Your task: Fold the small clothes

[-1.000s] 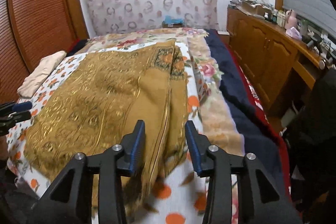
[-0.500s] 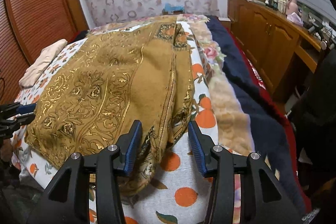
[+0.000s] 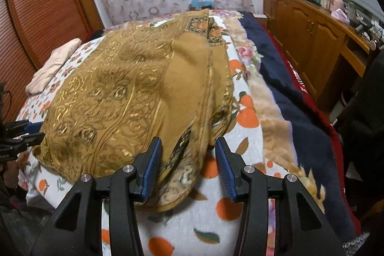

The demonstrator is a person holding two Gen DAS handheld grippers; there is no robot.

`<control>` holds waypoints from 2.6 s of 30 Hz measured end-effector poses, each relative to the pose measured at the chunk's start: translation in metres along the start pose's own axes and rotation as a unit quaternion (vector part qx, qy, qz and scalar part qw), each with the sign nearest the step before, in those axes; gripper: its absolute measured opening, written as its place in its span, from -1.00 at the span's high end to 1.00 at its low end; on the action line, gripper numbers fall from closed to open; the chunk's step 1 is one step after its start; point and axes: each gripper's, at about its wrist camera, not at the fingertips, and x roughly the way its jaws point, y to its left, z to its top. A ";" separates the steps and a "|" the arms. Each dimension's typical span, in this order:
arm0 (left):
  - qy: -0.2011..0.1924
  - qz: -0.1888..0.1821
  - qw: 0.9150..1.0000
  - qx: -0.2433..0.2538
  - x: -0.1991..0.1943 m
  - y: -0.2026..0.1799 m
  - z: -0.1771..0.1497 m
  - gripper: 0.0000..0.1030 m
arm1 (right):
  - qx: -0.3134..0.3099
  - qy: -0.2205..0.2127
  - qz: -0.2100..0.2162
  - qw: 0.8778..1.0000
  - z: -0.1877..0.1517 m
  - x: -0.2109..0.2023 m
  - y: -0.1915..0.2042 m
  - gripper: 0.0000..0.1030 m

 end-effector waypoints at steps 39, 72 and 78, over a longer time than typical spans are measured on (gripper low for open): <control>-0.090 -0.041 0.994 0.038 -0.047 -0.025 0.069 0.96 | -0.032 -0.046 -0.023 0.998 0.035 -0.002 0.012 0.25; -0.147 -0.051 0.988 0.002 -0.050 0.012 0.140 0.96 | -0.024 -0.110 0.084 0.990 0.107 -0.027 0.002 0.88; -0.145 0.029 0.989 -0.002 -0.017 0.048 0.192 0.95 | -0.022 -0.114 0.074 0.990 0.184 0.017 -0.004 0.85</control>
